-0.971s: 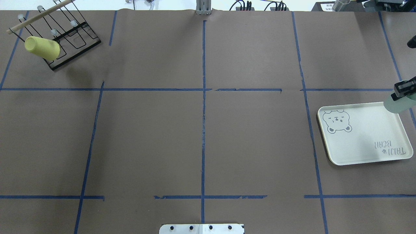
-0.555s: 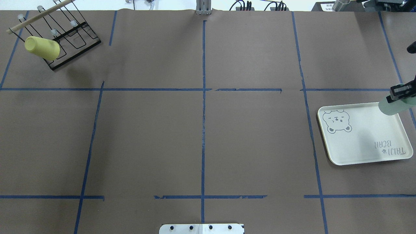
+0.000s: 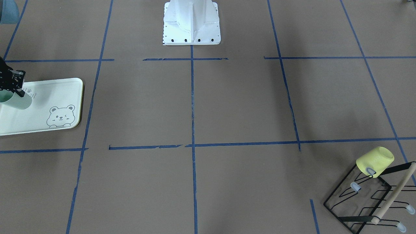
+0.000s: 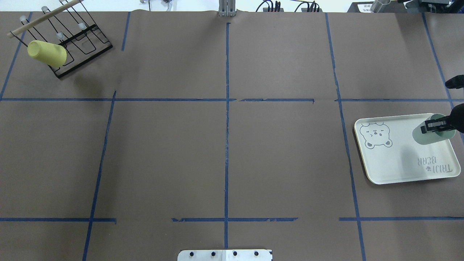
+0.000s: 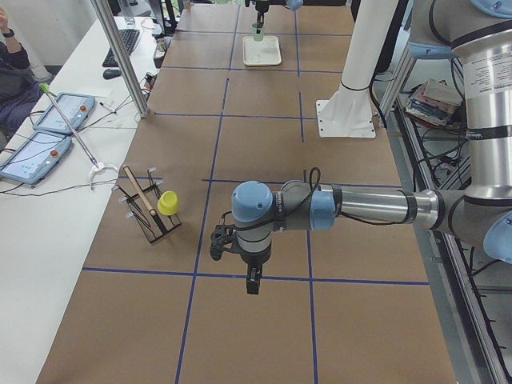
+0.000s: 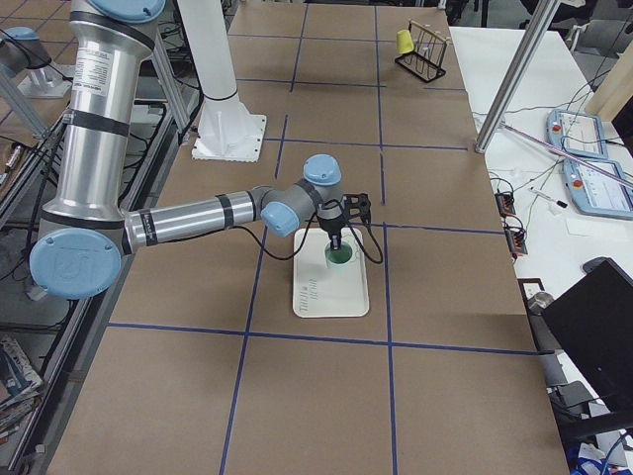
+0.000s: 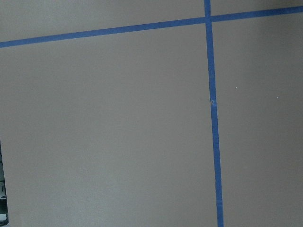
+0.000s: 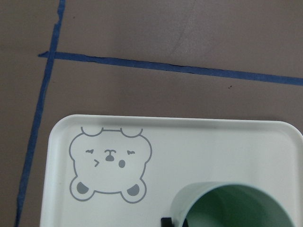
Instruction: Left arm grabs green cup and hands to right arm on tray
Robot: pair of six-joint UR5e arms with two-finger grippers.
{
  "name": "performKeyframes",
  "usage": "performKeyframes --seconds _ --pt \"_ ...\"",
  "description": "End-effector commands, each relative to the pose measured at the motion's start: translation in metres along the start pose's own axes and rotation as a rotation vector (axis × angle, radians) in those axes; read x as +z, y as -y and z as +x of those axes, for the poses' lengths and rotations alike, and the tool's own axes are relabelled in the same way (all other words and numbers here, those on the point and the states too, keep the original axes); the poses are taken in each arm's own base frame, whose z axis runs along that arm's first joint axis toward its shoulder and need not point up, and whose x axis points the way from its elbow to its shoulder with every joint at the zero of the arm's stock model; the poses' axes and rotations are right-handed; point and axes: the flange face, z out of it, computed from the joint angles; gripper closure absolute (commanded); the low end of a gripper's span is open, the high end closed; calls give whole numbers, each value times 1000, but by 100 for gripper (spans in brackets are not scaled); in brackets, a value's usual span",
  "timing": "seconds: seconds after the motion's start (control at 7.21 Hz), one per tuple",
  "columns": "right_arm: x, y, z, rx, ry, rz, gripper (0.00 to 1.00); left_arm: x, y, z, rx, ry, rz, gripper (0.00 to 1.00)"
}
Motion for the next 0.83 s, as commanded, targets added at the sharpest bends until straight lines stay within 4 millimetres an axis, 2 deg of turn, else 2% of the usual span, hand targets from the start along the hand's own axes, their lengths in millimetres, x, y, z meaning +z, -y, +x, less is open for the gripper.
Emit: performKeyframes --seconds 0.0,0.14,0.28,0.69 --pt "17 -9 0 -16 -39 -7 54 -1 0 1 2 0 2 0" --pt "21 -10 1 -18 -42 -13 19 -1 0 1 2 0 2 0" --pt "21 -9 0 -25 -38 -12 1 -1 0 1 3 0 3 0" --pt "12 -8 -5 -28 -23 -7 0 -2 0 2 3 0 3 0"
